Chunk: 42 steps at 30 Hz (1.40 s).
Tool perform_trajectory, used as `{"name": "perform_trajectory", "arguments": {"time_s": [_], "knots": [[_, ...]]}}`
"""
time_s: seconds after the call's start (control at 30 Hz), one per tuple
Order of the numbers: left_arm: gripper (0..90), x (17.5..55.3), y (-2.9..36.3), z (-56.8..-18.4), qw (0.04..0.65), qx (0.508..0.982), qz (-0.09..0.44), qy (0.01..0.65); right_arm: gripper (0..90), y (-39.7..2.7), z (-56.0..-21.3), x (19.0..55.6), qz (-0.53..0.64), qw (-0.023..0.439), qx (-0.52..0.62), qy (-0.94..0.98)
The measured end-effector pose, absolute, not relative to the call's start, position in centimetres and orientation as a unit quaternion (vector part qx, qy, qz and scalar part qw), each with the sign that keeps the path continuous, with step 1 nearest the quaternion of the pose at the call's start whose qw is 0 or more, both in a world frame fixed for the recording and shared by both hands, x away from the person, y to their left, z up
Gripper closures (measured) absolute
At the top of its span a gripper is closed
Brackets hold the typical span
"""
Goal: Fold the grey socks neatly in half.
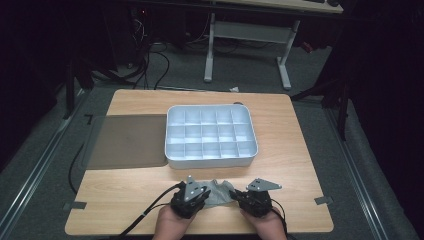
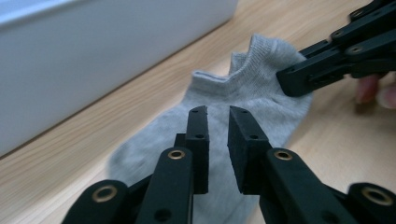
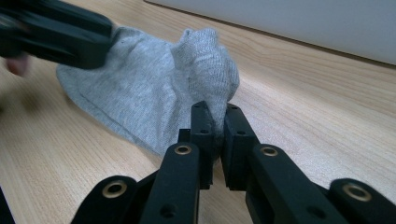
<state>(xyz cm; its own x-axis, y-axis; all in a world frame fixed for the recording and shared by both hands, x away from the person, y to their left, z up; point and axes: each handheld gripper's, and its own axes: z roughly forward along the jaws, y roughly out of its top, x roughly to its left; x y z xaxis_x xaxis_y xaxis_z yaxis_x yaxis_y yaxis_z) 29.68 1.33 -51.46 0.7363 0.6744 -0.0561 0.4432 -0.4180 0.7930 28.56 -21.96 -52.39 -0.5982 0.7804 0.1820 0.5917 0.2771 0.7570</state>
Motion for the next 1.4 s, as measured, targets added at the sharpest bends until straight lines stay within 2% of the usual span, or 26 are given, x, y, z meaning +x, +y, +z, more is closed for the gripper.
{"name": "perform_trajectory", "arguments": {"time_s": [0.23,0.53,0.73,0.87,1.07,1.13,1.3,1.4], "knots": [[83.1,30.5,-0.4,-52.6,0.388,0.841,0.142,0.351,86.0,-22.4,-52.4,28.7,0.422,0.105,0.436,0.788],[83.2,30.0,-1.3,-52.8,0.380,0.842,0.169,0.344,86.1,-22.9,-51.7,28.5,0.455,0.086,0.435,0.772],[83.2,29.3,-2.9,-53.0,0.373,0.851,0.196,0.314,86.1,-23.0,-51.0,28.1,0.487,0.083,0.427,0.757],[82.9,29.2,-3.2,-52.9,0.372,0.854,0.194,0.308,86.1,-23.1,-51.0,28.1,0.491,0.085,0.427,0.754],[70.7,29.4,-1.0,-51.5,0.406,0.833,0.189,0.325,85.9,-23.6,-51.1,28.4,0.487,0.085,0.434,0.753],[67.9,29.4,1.5,-50.7,0.425,0.814,0.192,0.347,85.8,-23.6,-51.2,28.4,0.485,0.086,0.434,0.754],[62.4,29.2,4.2,-51.0,0.431,0.806,0.178,0.365,85.7,-23.5,-51.2,28.4,0.484,0.088,0.434,0.755],[59.7,28.7,5.6,-51.9,0.448,0.798,0.153,0.372,85.5,-23.4,-51.3,28.4,0.480,0.091,0.433,0.758]]}}
